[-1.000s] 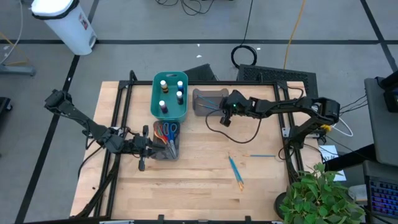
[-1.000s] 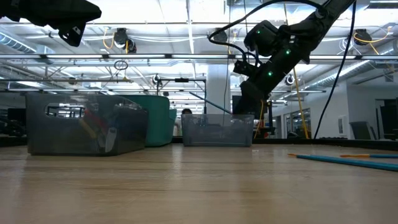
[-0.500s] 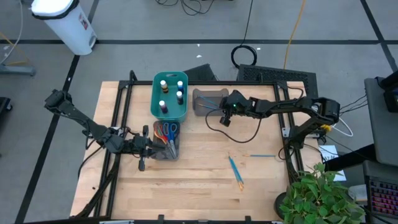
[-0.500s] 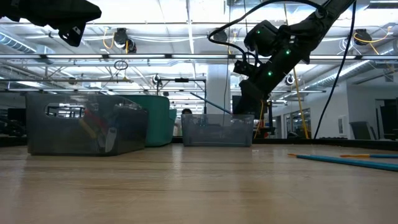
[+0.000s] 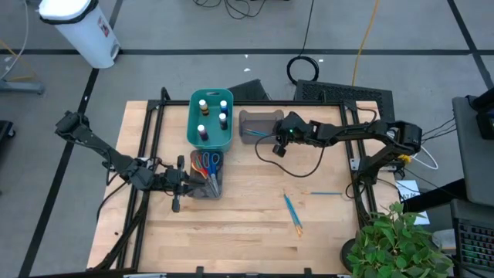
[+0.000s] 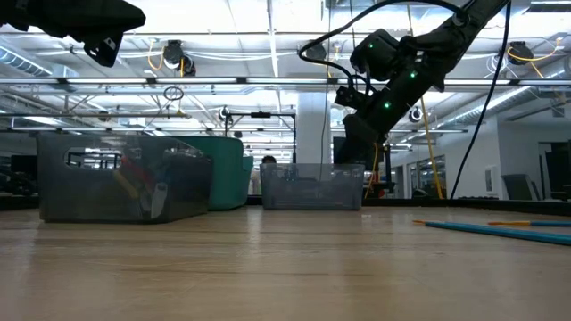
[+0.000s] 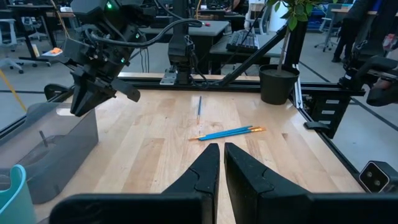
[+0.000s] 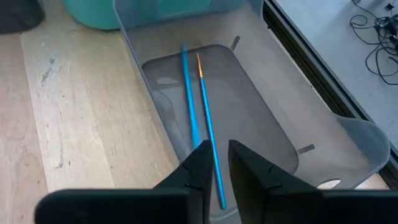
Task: Pick & Place Paint Supplies
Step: Put the blue paintbrush into the top black bin
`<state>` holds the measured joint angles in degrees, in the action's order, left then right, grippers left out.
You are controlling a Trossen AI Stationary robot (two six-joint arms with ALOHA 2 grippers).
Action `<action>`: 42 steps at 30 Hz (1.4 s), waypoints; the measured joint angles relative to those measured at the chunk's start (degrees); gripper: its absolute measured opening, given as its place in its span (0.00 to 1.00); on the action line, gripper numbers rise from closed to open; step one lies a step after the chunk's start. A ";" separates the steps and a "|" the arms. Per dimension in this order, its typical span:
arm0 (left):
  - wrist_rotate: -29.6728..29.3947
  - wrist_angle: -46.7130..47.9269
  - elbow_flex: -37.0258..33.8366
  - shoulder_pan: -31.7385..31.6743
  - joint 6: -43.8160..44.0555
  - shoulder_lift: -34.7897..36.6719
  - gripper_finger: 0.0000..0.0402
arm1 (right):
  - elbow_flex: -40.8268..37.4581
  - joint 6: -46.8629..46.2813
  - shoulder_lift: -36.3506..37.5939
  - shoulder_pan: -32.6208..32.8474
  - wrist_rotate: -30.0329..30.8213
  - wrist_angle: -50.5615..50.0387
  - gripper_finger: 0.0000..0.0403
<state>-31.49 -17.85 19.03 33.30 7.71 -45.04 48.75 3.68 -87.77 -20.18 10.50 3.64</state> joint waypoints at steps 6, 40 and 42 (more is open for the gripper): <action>-0.01 0.00 0.00 0.00 0.00 0.00 0.08 | 0.00 -0.06 0.01 0.03 -0.01 2.30 0.16; 0.01 0.04 0.00 -0.02 0.01 0.00 0.08 | 5.49 2.85 9.78 32.85 -4.96 7.25 0.49; 0.01 0.02 0.00 0.00 0.02 -0.02 0.08 | 6.44 2.95 9.98 35.43 1.68 -3.12 0.49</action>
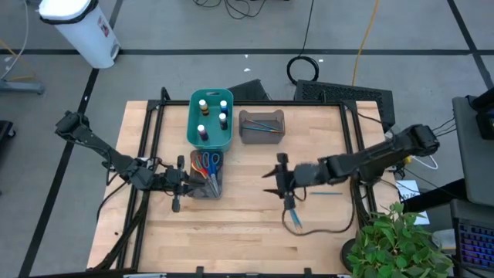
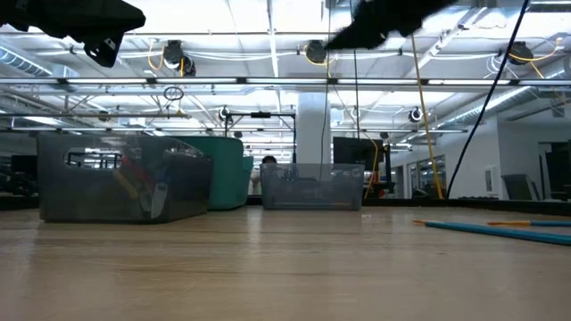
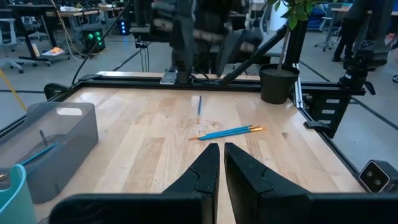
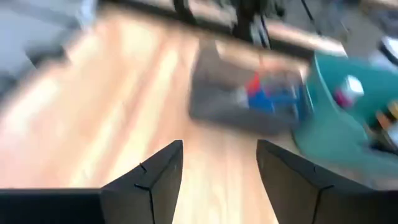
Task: Pick & Place Paint Supplies
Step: Put the blue paintbrush into the top black bin
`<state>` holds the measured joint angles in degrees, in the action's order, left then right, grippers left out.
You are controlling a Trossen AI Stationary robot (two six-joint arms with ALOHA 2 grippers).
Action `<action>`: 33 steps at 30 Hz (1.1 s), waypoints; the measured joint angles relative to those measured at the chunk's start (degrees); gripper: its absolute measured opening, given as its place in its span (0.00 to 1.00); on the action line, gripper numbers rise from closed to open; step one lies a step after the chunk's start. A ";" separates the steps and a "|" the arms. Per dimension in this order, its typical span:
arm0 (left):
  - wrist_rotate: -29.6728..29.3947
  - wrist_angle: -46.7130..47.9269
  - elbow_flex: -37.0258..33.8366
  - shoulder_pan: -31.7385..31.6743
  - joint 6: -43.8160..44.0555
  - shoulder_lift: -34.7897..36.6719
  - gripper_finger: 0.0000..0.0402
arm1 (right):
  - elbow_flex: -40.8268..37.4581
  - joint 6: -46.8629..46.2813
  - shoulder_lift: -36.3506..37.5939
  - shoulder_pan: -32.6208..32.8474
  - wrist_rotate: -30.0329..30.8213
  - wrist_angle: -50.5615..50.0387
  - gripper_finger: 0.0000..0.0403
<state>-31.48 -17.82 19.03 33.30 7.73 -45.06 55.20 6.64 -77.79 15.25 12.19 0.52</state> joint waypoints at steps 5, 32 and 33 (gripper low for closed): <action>0.00 -0.03 0.00 -0.01 0.00 0.00 0.08 | -2.08 -4.87 0.53 6.22 8.75 -15.19 0.48; 0.00 0.00 0.00 0.00 -0.02 0.01 0.08 | -25.13 -33.97 0.60 12.89 7.47 -14.97 0.31; 0.00 0.00 0.00 0.00 -0.01 0.00 0.08 | -25.15 -33.97 0.60 12.89 7.37 -14.95 0.30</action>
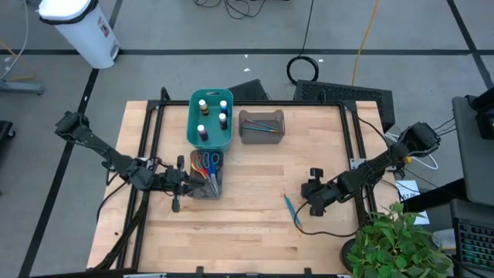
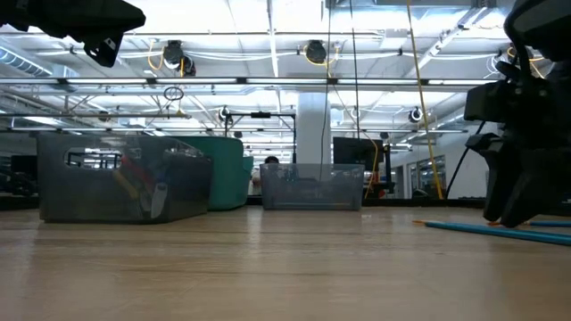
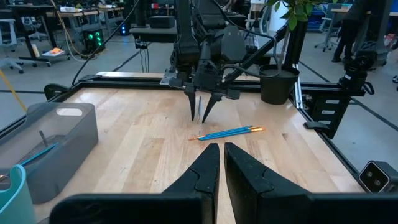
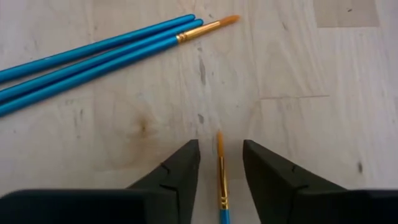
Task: Pick & Place Paint Supplies
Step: Put the blue paintbrush into the top black bin
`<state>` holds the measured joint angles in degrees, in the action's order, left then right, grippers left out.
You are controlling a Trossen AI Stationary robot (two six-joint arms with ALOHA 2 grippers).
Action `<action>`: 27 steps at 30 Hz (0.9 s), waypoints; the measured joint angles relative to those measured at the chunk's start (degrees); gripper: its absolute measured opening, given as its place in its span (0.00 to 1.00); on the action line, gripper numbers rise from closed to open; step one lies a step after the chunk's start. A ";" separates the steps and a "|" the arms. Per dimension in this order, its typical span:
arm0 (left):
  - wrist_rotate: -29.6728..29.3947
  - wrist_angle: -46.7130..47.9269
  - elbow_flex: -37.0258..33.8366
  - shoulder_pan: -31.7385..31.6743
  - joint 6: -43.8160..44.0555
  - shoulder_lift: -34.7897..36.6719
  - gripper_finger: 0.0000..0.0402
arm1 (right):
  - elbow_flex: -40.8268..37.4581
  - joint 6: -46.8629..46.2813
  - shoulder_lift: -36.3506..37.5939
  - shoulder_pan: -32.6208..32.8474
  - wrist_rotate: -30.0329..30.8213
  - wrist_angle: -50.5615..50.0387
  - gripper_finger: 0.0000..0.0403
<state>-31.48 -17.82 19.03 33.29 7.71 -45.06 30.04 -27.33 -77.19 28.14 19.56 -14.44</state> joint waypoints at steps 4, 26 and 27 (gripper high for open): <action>0.00 -0.01 0.00 -0.02 0.01 0.00 0.08 | 0.00 -0.01 -0.06 0.00 -0.30 0.30 0.21; 0.00 -0.01 0.00 -0.01 -0.01 0.00 0.08 | -0.09 -0.50 -0.11 -3.50 -4.73 2.78 0.00; 0.00 0.00 0.00 -0.01 -0.01 0.00 0.08 | -0.09 -0.50 -0.11 -3.83 -4.92 2.83 0.00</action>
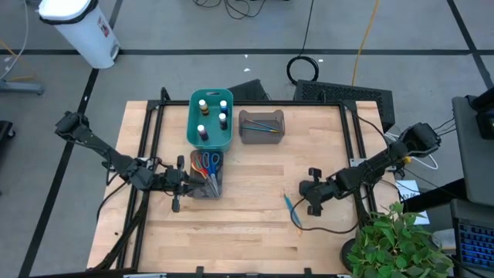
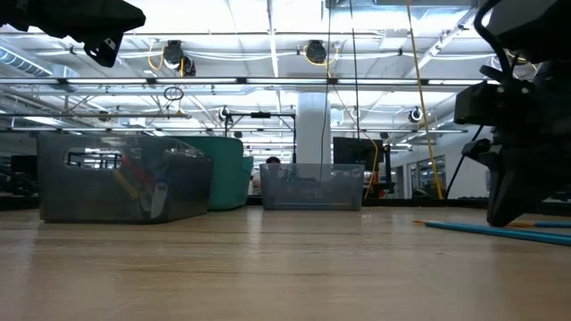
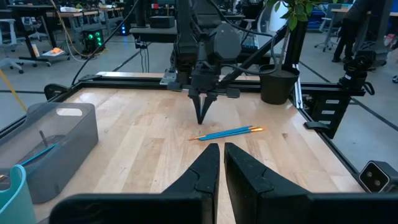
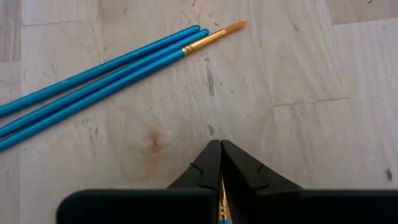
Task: Pick & Place Paint Supplies
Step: Put the blue paintbrush into the top black bin
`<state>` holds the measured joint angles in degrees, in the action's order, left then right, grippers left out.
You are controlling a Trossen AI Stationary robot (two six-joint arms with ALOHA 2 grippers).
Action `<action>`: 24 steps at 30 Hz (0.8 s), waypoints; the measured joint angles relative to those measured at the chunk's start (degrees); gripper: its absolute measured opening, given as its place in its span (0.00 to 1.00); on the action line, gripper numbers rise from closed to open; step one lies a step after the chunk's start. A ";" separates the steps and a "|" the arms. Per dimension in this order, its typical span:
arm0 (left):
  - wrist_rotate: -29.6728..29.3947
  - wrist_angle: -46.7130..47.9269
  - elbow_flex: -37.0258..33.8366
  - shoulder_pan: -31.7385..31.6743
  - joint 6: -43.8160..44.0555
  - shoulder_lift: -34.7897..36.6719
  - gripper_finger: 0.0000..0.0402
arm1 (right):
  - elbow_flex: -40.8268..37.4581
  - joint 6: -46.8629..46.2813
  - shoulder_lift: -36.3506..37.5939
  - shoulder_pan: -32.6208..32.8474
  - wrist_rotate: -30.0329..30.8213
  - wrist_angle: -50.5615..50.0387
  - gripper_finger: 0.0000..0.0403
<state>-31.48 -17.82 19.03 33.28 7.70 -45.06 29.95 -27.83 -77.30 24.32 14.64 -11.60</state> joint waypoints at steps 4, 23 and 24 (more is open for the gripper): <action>0.00 0.00 0.00 0.01 0.00 0.00 0.08 | 0.10 0.04 -0.02 -0.92 -0.32 0.83 0.00; 0.00 -0.01 0.00 0.00 0.00 0.02 0.08 | 1.40 4.77 -0.15 -5.44 3.59 16.81 0.00; 0.00 0.00 0.00 0.01 0.00 0.02 0.08 | 1.40 5.98 -0.15 -5.86 3.55 18.93 0.00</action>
<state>-31.48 -17.82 19.03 33.29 7.70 -45.04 31.35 -21.86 -77.45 18.45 18.19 7.32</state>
